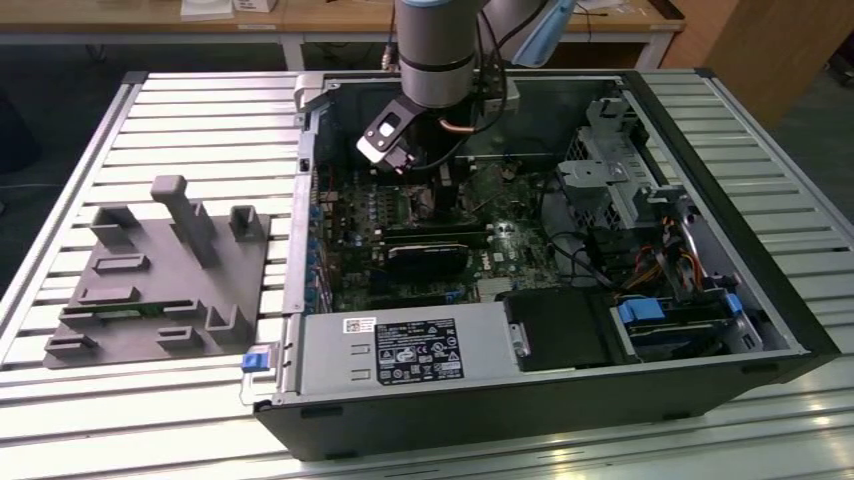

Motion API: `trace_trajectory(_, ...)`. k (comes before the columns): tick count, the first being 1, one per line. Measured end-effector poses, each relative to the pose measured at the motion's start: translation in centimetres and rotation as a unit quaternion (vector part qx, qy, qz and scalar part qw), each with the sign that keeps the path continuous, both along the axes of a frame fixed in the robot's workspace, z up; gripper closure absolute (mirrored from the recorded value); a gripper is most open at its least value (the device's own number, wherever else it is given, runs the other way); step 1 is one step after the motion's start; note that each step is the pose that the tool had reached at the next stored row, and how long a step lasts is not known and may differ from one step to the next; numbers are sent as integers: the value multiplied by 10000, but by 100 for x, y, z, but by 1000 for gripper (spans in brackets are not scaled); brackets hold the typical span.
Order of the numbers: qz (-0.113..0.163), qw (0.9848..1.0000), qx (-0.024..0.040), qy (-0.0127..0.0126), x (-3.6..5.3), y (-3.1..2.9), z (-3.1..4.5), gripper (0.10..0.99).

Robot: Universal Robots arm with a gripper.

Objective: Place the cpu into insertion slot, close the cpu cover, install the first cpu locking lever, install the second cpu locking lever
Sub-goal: 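Place the cpu into insertion slot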

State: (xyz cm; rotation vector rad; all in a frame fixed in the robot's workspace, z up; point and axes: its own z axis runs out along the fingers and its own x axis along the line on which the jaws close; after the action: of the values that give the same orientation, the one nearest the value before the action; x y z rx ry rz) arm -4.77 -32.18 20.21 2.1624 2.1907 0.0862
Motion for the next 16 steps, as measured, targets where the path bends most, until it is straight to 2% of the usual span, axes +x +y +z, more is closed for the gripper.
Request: trace_trajectory(16,0,10000,-1,1,0,44,-84,545)
